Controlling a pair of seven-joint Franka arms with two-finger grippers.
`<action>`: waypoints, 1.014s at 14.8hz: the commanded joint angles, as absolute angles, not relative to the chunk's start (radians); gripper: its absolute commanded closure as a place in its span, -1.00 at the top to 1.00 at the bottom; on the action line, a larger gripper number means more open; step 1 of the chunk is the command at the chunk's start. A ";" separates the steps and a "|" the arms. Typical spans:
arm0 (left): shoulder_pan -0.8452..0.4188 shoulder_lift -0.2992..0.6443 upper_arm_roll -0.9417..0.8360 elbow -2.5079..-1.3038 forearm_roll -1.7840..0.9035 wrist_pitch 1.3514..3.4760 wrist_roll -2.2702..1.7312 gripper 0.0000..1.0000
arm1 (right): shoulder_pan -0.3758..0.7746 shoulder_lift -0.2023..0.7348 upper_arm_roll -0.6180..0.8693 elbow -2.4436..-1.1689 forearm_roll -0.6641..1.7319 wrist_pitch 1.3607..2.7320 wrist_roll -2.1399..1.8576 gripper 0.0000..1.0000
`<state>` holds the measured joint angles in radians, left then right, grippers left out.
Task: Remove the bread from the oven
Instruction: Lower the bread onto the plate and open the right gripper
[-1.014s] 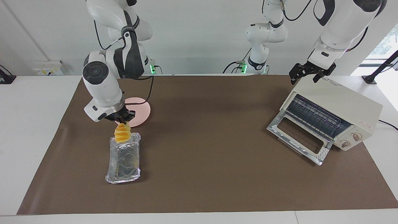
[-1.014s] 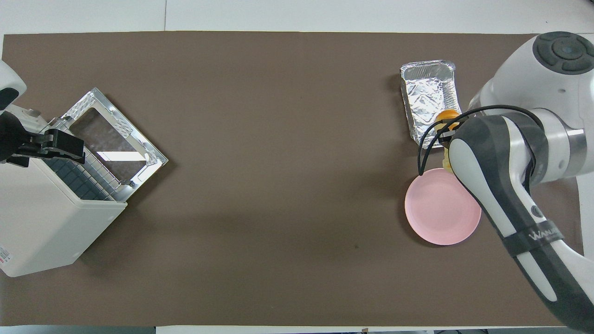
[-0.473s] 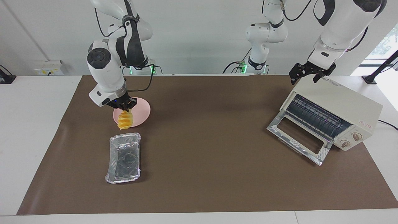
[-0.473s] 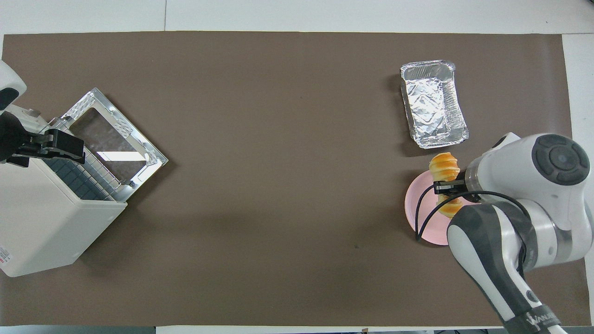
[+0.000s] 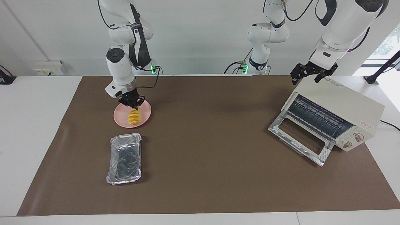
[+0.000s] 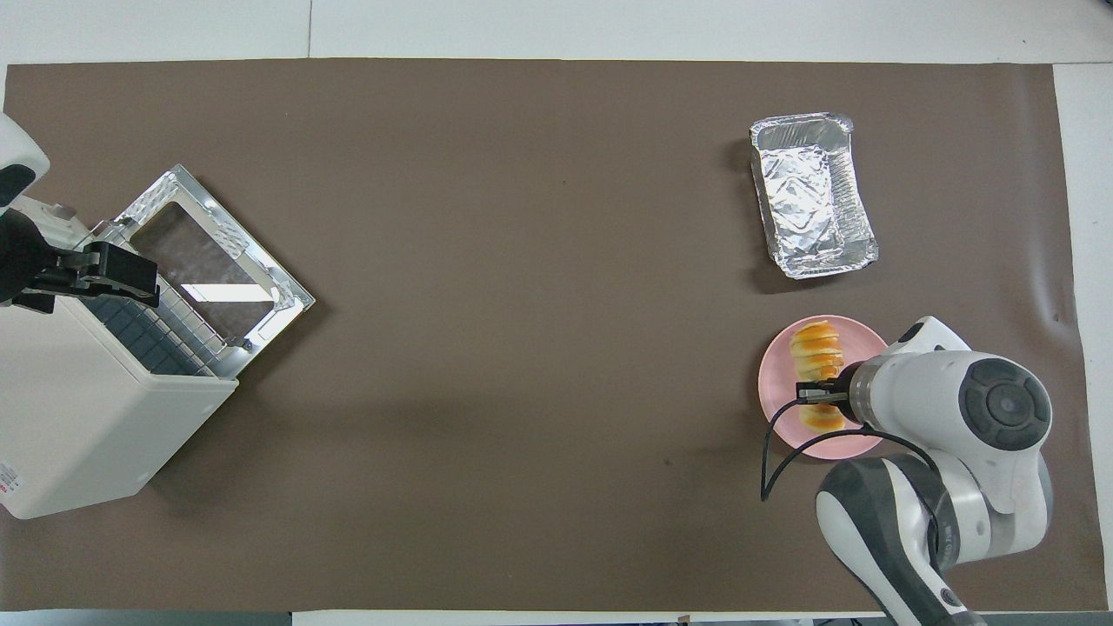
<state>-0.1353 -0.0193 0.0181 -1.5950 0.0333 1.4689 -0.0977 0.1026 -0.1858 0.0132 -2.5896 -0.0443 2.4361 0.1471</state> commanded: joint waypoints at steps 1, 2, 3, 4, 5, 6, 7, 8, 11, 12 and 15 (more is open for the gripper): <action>-0.121 -0.051 0.012 -1.632 0.017 1.491 -0.094 1.00 | 0.101 -0.201 0.018 -2.606 -0.032 2.457 0.170 -1.00; -0.121 -0.051 0.012 -1.632 0.017 1.491 -0.095 1.00 | 0.101 -0.201 0.018 -2.606 -0.032 2.457 0.170 -0.63; -0.121 -0.051 0.012 -1.632 0.017 1.491 -0.094 1.00 | 0.100 -0.201 0.018 -2.606 -0.032 2.457 0.170 0.98; -0.121 -0.051 0.012 -1.631 0.017 1.491 -0.094 1.00 | 0.100 -0.199 0.018 -2.603 -0.032 2.451 0.170 1.00; -0.121 -0.051 0.012 -1.631 0.018 1.491 -0.094 1.00 | 0.100 -0.199 0.018 -2.602 -0.032 2.448 0.170 1.00; -0.121 -0.051 0.012 -1.631 0.018 1.491 -0.094 1.00 | 0.100 -0.199 0.018 -2.597 -0.032 2.439 0.169 1.00; -0.121 -0.051 0.012 -1.631 0.018 1.491 -0.094 1.00 | 0.101 -0.199 0.018 -2.585 -0.032 2.418 0.166 1.00; -0.121 -0.051 0.012 -1.632 0.018 1.491 -0.094 1.00 | 0.101 -0.198 0.018 -2.548 -0.032 2.374 0.163 1.00; -0.121 -0.051 0.012 -1.631 0.017 1.491 -0.094 1.00 | 0.097 -0.175 0.018 -2.395 -0.032 2.206 0.155 1.00; -0.121 -0.051 0.012 -1.631 0.018 1.491 -0.094 1.00 | 0.092 -0.169 0.018 -2.337 -0.032 2.160 0.152 1.00; -0.121 -0.051 0.012 -1.631 0.018 1.491 -0.094 1.00 | 0.060 -0.161 0.015 -2.194 -0.029 2.031 0.114 1.00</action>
<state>-0.1353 -0.0193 0.0181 -1.5950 0.0333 1.4689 -0.0977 0.0938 -0.1862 0.0110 -2.2974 -0.0440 2.1165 0.1475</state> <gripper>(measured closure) 0.000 0.000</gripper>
